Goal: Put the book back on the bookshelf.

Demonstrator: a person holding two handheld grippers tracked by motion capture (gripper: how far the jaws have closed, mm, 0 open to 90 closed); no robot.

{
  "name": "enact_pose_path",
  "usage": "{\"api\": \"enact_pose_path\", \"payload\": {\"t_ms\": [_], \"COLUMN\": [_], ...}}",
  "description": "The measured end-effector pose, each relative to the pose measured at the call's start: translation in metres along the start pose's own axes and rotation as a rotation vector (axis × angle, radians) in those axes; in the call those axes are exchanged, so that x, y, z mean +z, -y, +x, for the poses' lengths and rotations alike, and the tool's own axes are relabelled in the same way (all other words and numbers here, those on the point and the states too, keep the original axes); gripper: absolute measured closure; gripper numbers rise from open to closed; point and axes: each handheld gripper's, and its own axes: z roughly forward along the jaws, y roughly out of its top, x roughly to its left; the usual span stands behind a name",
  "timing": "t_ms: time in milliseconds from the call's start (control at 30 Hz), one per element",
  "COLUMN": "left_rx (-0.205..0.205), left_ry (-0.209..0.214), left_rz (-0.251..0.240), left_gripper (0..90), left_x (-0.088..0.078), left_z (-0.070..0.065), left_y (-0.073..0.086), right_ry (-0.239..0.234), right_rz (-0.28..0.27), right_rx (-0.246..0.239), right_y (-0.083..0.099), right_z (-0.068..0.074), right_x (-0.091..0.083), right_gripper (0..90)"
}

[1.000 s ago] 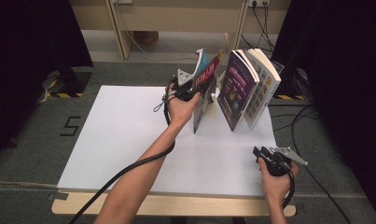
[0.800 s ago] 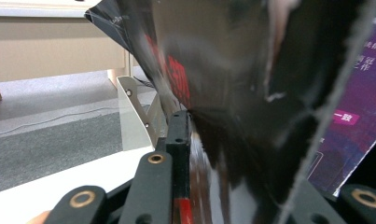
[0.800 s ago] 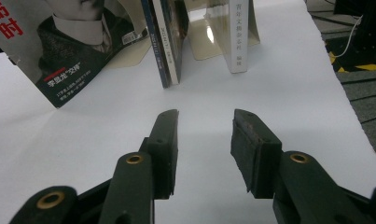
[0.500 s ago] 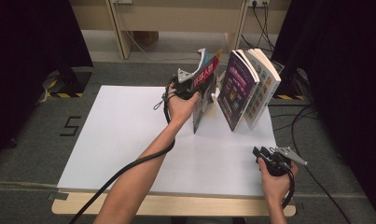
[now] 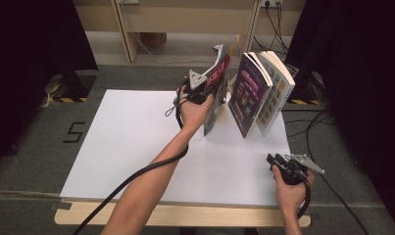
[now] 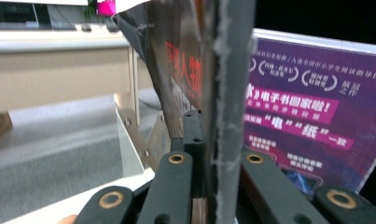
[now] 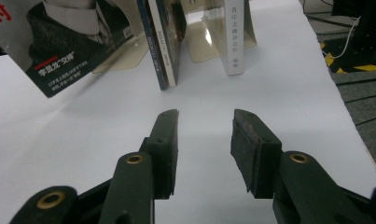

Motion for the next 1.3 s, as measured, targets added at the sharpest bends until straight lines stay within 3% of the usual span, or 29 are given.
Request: {"api": "enact_pose_path", "payload": {"t_ms": [233, 500, 800, 1300], "left_rx": [-0.016, -0.017, -0.039, -0.074], "left_ry": [-0.017, -0.025, -0.024, -0.014], "left_rz": [-0.006, -0.001, 0.018, 0.051], "left_gripper": [86.3, 85.1, 72.4, 56.3], "left_x": [0.008, 0.008, 0.003, 0.000], "left_z": [0.006, 0.009, 0.012, 0.013], "left_y": [0.015, 0.014, 0.007, 0.015], "right_ry": [0.002, 0.002, 0.002, 0.004], "right_rz": [-0.002, 0.009, 0.005, -0.002], "right_rx": [0.004, 0.001, 0.003, -0.010], "right_y": [0.001, 0.001, 0.001, 0.001], "right_z": [-0.001, 0.000, 0.001, -0.001], "right_x": [0.001, 0.001, 0.000, 0.000], "right_gripper": [61.9, 62.0, 62.0, 61.9]}}
